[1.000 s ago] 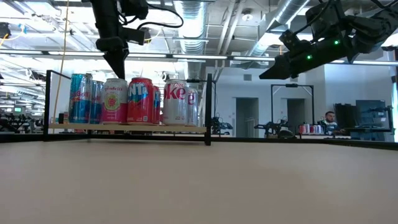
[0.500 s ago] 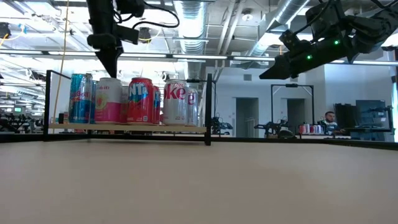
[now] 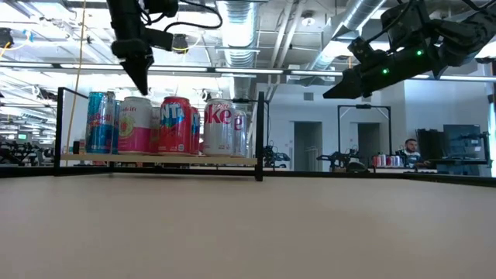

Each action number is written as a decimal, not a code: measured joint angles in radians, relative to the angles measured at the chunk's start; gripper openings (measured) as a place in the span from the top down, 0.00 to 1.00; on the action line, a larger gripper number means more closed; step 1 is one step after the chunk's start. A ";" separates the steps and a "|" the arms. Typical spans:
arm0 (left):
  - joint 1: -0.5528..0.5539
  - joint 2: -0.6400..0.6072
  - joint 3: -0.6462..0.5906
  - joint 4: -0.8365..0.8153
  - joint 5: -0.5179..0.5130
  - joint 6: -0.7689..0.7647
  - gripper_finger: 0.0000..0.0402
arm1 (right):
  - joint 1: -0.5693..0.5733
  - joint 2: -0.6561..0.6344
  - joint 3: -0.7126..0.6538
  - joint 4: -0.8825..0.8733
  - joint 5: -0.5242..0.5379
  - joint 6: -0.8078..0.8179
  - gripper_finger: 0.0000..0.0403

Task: Place canned beverage on shelf
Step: Adjust the soda cans on the shelf

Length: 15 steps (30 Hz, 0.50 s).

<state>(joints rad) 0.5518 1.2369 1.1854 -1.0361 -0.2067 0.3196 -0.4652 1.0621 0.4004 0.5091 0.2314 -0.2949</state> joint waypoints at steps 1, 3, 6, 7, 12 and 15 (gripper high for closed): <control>0.000 0.000 0.000 -0.016 0.000 0.000 1.00 | 0.000 0.000 0.000 0.000 0.000 0.000 0.95; 0.000 0.000 0.000 -0.038 0.000 0.000 1.00 | 0.000 0.000 0.000 0.000 0.000 0.000 0.95; 0.000 0.000 0.000 -0.044 0.000 -0.001 1.00 | 0.000 0.000 0.000 0.000 0.000 0.000 0.95; 0.000 0.000 0.000 -0.046 0.000 -0.001 1.00 | 0.000 0.000 0.000 0.000 0.000 0.000 0.95; 0.000 0.000 0.000 -0.046 0.017 -0.002 1.00 | 0.000 0.000 0.000 0.000 0.000 0.000 0.95; 0.000 -0.001 0.000 -0.046 0.017 -0.002 1.00 | 0.000 0.000 0.000 0.000 0.000 0.000 0.95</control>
<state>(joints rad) 0.5518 1.2362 1.1854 -1.0818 -0.1894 0.3180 -0.4652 1.0621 0.4004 0.5091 0.2314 -0.2951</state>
